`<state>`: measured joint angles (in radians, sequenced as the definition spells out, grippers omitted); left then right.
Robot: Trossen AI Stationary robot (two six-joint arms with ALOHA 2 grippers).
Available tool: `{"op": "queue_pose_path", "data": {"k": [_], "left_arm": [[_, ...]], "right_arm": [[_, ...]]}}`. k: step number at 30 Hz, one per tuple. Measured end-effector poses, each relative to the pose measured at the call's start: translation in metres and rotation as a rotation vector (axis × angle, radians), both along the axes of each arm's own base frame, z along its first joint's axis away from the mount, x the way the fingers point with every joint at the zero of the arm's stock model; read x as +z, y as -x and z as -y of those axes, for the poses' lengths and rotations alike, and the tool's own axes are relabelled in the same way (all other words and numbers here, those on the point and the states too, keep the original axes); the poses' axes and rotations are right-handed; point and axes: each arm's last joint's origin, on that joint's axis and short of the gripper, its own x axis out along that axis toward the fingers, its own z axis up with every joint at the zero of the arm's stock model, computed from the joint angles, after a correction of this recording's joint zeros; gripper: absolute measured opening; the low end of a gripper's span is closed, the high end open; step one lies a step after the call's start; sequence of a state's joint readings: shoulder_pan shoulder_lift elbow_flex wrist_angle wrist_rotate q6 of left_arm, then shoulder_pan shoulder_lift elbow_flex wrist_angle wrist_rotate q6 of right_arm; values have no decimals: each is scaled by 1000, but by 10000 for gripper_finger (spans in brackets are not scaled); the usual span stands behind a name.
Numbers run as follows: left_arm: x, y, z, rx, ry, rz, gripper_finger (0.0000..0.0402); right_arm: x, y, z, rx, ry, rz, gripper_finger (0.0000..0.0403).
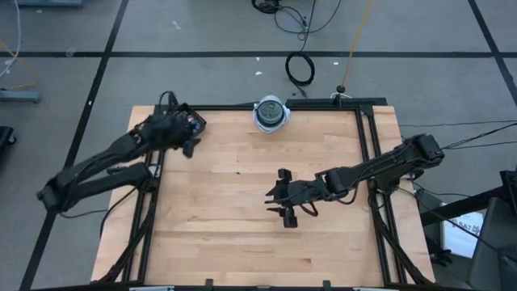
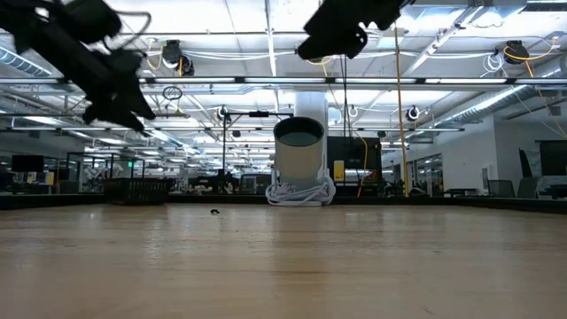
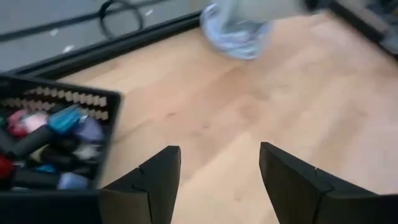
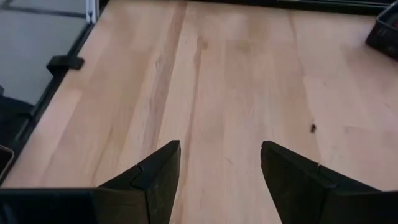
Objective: Pick & Place Nail Polish
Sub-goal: Return to Home Position
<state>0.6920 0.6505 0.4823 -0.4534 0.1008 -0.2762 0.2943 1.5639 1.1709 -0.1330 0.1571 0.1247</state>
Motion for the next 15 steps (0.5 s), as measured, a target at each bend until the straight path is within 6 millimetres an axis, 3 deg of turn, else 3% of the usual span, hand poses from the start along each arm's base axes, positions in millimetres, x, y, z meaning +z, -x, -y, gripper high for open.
{"op": "queue_pose_path", "data": {"k": [6, 15], "left_arm": [[13, 22, 43, -100, -72, 163, 214], [-13, 35, 72, -280, -213, 355, 216]], "right_arm": [[10, 23, -2, -31, 30, 75, 210], [2, 87, 25, -304, 17, 341, 210]]}}
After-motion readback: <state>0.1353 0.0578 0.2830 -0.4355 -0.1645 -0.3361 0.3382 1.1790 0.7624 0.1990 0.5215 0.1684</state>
